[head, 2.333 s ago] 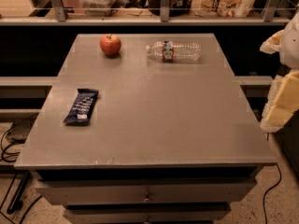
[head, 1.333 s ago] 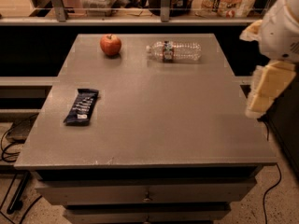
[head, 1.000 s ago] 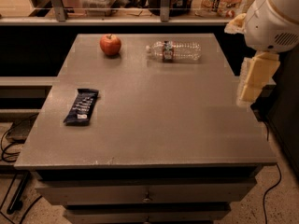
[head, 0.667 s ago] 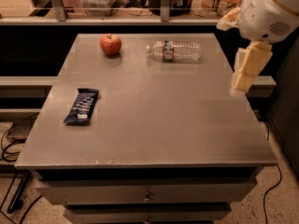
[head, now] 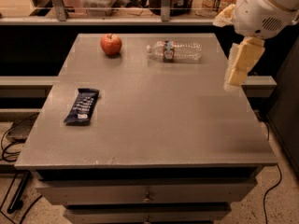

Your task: Place water bottle upright

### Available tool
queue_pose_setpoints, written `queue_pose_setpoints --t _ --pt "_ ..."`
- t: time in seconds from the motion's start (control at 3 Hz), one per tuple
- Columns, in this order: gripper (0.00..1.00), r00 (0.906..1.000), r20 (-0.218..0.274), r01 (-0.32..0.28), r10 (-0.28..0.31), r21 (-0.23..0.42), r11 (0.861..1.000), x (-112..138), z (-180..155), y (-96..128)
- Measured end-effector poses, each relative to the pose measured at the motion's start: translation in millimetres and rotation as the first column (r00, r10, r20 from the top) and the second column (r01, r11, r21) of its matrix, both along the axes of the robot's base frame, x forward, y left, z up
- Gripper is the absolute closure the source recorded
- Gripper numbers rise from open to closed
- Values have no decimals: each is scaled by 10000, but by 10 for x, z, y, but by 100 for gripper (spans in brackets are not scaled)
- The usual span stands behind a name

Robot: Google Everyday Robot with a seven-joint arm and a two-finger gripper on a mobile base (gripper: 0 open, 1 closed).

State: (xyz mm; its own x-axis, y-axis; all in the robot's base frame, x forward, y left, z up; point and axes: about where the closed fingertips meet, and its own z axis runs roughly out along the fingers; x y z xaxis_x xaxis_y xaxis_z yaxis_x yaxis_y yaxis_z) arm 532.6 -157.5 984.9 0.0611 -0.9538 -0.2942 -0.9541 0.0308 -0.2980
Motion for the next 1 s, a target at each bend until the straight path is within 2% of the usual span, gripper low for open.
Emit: queue_pose_setpoints --t 0.33,0.67,1.0 --pt "0 9992 -8 -394 394 -339 9986 287 -64 167" --pt "0 9960 226 -847 868 -786 9933 673 -113 413" --pt "0 9935 498 -957 1021 -1170 9885 1063 -192 590"
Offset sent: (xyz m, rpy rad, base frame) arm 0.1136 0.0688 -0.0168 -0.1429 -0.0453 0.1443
